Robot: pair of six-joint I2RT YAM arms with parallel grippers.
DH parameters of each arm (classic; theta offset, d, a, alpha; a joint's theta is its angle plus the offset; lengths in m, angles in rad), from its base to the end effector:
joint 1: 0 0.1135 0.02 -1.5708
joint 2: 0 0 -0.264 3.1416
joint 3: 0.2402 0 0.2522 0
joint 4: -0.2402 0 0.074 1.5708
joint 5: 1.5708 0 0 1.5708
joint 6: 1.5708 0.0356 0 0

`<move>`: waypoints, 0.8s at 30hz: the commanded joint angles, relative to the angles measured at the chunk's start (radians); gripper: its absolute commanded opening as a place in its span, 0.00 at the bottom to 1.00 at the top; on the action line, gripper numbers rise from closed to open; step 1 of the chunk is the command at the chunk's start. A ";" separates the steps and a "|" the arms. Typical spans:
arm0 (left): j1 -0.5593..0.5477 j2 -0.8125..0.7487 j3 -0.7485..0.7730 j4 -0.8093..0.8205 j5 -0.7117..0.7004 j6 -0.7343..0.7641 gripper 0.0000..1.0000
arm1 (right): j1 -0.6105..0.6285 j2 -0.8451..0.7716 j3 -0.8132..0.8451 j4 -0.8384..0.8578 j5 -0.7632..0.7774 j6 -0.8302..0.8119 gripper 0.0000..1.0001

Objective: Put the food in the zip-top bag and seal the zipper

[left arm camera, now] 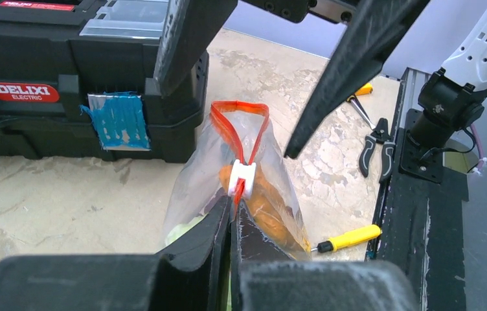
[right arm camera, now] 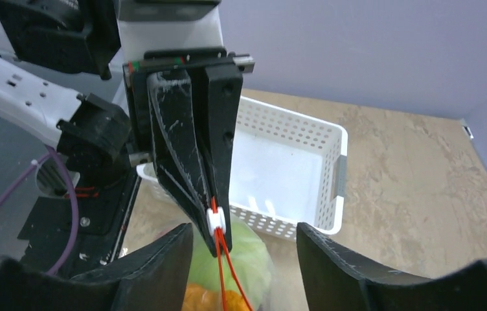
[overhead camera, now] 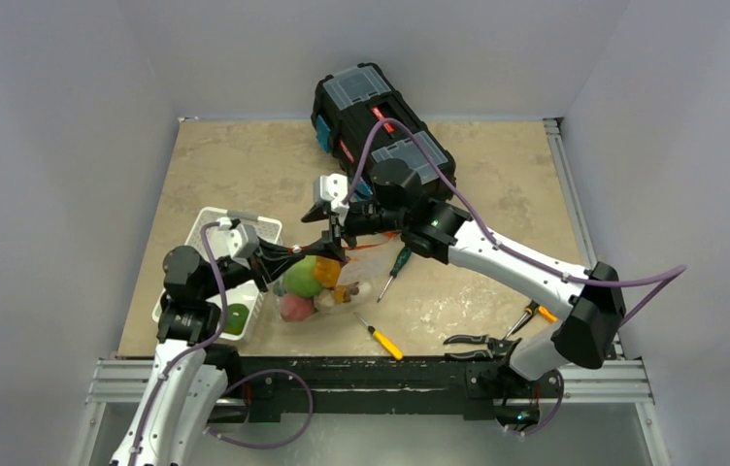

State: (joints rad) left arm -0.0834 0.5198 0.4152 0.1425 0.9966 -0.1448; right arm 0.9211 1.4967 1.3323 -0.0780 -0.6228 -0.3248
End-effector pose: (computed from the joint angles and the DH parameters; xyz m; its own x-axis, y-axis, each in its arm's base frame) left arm 0.1311 -0.0410 0.2823 -0.0898 -0.0711 -0.9934 0.8776 0.4660 -0.1127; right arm 0.1963 0.2927 0.3712 0.1781 -0.1941 -0.9647 -0.9839 -0.0226 -0.1771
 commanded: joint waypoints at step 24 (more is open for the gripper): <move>-0.029 -0.040 0.015 0.017 -0.082 -0.004 0.00 | 0.072 0.037 0.040 0.042 0.058 0.004 0.41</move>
State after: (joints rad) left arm -0.1062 0.4911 0.4152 0.1146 0.9268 -0.1463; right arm 0.9962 1.5791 1.3815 -0.0574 -0.5915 -0.3103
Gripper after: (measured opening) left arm 0.004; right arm 0.435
